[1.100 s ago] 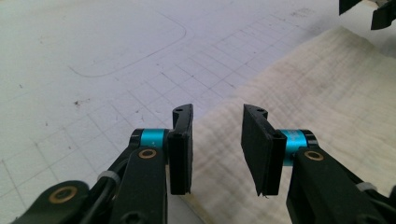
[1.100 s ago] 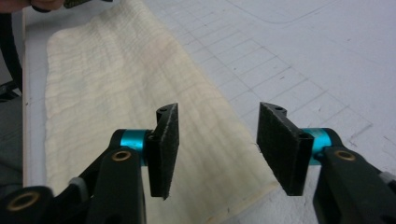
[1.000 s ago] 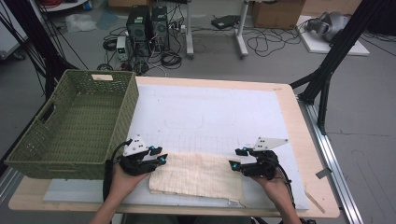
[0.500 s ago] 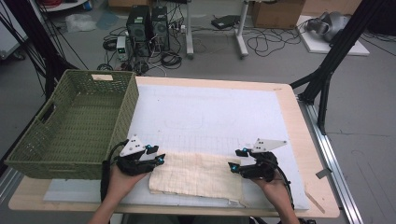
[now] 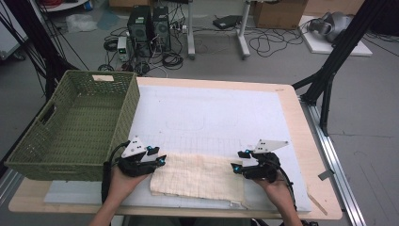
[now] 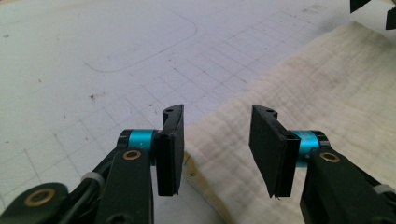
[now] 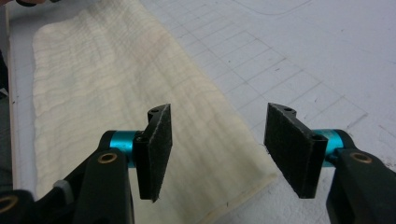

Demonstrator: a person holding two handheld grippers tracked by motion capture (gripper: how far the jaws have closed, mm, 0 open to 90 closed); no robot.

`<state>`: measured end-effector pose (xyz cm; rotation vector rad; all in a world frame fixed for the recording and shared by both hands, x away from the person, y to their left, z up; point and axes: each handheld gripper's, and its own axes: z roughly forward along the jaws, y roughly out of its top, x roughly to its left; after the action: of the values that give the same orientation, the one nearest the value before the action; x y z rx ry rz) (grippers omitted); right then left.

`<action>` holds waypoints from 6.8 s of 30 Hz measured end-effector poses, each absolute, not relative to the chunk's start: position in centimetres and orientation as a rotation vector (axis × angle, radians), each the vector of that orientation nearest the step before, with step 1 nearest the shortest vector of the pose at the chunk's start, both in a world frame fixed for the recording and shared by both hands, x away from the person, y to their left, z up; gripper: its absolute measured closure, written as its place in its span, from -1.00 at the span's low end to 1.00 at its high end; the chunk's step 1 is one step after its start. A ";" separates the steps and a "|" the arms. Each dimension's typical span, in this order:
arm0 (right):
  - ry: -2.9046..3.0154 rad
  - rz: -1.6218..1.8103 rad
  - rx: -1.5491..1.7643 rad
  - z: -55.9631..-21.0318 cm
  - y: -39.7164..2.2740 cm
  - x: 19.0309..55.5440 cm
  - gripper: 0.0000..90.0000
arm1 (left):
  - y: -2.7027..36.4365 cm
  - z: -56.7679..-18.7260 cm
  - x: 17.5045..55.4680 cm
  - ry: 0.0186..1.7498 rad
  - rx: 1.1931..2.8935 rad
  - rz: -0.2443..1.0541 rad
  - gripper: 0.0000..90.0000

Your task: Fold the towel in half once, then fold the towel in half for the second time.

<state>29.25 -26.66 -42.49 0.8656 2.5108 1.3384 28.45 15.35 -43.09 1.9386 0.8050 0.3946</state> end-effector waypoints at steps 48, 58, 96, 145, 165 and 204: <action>2.508 1.246 0.989 -41.1 -29.4 34.3 0.88 | 12.1 -43.0 33.2 0.963 1.859 0.541 0.89; 2.505 1.275 1.008 -41.5 -29.4 34.8 0.87 | 12.4 -43.3 33.3 0.908 1.899 0.564 0.88; 2.588 1.313 0.859 -42.5 -29.9 28.2 0.85 | 14.3 -43.4 27.8 0.712 1.936 0.495 0.86; 2.702 1.336 0.774 -42.4 -27.5 28.4 0.88 | 13.2 -43.9 27.9 0.658 2.064 0.293 0.94; 2.713 1.196 0.784 -43.6 -27.8 28.7 0.85 | 13.6 -44.7 27.8 0.668 2.111 0.237 0.86; 2.660 1.332 0.684 -41.8 -23.5 30.1 0.67 | 11.4 -43.4 28.9 0.622 2.058 0.295 0.88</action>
<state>30.05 -23.47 -41.78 0.6843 2.6601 1.3321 28.89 11.36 -43.40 2.0576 0.6216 0.2954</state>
